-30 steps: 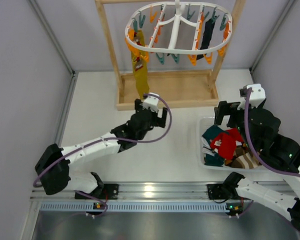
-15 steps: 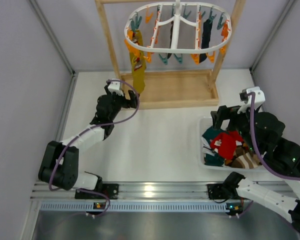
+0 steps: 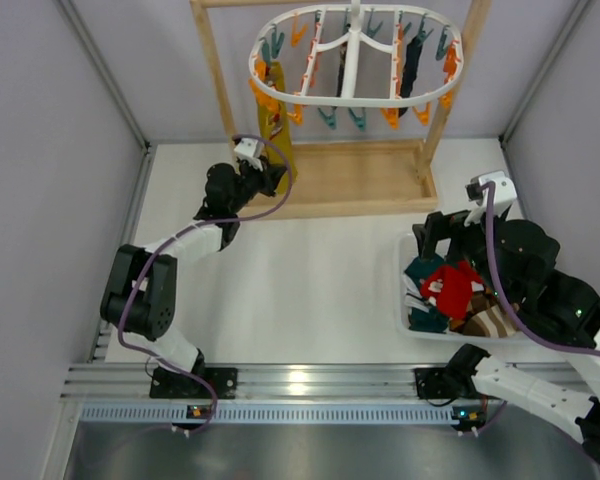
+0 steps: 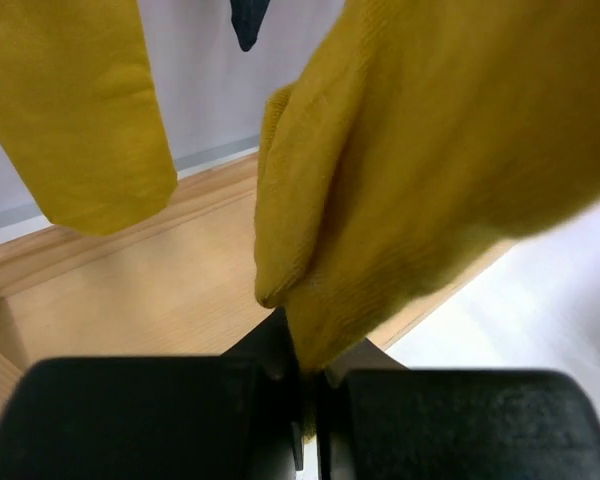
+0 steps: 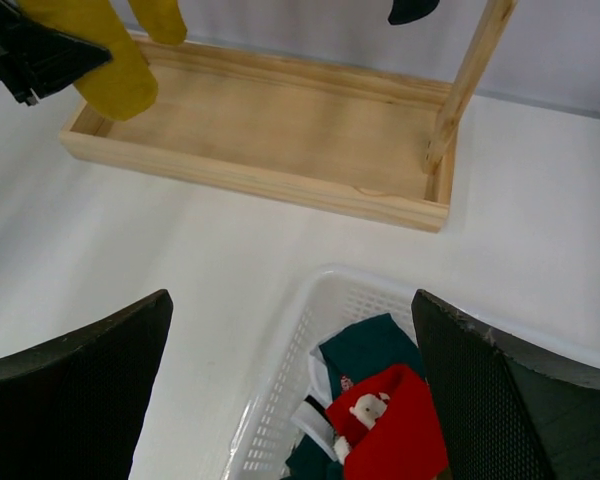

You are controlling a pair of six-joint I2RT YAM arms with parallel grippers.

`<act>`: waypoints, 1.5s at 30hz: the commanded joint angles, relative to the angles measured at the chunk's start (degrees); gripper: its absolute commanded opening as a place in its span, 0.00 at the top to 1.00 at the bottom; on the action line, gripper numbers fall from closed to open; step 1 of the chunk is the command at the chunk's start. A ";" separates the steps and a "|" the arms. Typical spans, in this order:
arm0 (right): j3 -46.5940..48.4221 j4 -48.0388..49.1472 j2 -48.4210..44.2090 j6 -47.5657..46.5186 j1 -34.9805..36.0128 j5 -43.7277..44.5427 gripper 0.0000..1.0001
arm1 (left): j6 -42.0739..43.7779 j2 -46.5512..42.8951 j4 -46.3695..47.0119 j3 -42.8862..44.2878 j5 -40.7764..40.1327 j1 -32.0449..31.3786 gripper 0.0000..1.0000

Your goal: Remove the socks clipped to the hanger

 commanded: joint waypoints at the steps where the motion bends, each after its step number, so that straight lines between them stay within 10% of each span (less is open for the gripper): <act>1: 0.58 5.57 0.47 0.36 0.09 -2.65 0.00 | 0.77 -1.84 4.21 -0.21 -3.36 -3.34 1.00; 13: 7.16 11.38 5.20 1.51 0.09 -10.04 0.01 | 5.33 -13.44 -2.54 -4.37 -41.75 -26.46 1.00; 23: 33.58 3.48 22.95 -0.43 0.09 -10.30 0.02 | 16.66 -4.84 -9.93 7.59 -61.80 -41.49 1.00; 32: 58.39 -6.72 44.58 -4.30 0.70 -7.16 0.13 | 23.88 4.39 -12.13 18.05 -67.19 -48.70 1.00; 45: 61.13 -7.16 53.46 -11.50 2.73 4.90 0.19 | 26.87 9.58 -12.22 22.89 -67.89 -51.43 1.00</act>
